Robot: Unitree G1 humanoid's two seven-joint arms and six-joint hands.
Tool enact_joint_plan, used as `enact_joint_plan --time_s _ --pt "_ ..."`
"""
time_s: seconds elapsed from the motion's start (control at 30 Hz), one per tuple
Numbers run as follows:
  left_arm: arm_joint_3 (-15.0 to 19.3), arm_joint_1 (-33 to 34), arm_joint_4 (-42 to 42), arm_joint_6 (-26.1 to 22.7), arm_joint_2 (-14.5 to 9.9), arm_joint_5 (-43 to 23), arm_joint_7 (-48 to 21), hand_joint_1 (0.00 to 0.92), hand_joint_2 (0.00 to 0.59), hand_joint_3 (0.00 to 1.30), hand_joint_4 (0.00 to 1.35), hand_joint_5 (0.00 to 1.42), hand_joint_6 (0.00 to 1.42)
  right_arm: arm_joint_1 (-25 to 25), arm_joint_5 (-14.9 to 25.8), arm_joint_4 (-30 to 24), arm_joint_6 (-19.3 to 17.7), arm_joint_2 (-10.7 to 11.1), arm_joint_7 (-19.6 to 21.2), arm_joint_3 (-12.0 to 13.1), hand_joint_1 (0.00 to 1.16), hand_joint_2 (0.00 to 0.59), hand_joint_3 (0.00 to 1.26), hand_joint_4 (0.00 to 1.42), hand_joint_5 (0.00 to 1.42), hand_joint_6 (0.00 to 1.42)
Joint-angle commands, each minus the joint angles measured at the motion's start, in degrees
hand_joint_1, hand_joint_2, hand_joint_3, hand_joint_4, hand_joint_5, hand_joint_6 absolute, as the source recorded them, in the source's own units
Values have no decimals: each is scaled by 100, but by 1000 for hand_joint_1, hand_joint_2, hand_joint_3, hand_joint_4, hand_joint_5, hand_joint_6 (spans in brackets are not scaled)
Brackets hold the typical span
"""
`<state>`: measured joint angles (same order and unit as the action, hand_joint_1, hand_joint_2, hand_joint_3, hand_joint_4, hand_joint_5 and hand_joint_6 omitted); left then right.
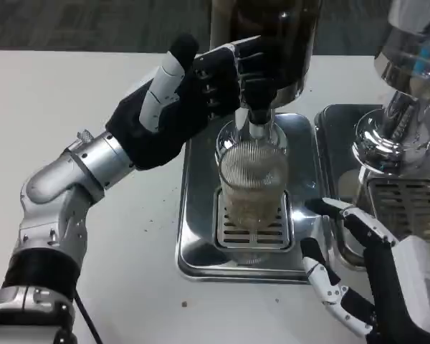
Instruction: Grasp the cup under the faucet to collect the drink, then remove the cup.
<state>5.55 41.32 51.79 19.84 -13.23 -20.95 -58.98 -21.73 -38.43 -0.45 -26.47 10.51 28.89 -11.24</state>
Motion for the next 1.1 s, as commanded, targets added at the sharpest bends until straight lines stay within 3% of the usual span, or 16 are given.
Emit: enact_joint_plan --time_s 0.03,0.5,0.73,1.1 --pt "-180 23 401 9 -3 405 -42 0 65 241 149 199 56 -107 86 -85 -31 -29 28 43 475 419 397 361 329 349" --pt "-39 -76 451 137 -20 323 -64 0 66 326 326 327 129 -117 109 -80 -42 -49 -49 45 475 419 397 361 330 357" --pt "-14 -97 309 194 1 307 -54 0 65 340 339 340 145 -112 147 -71 -44 -47 -68 60 475 419 397 361 338 358" --pt "-366 -155 166 1050 -114 870 84 0 70 309 274 289 137 -127 193 -70 -54 -40 -72 101 465 427 397 361 340 358"
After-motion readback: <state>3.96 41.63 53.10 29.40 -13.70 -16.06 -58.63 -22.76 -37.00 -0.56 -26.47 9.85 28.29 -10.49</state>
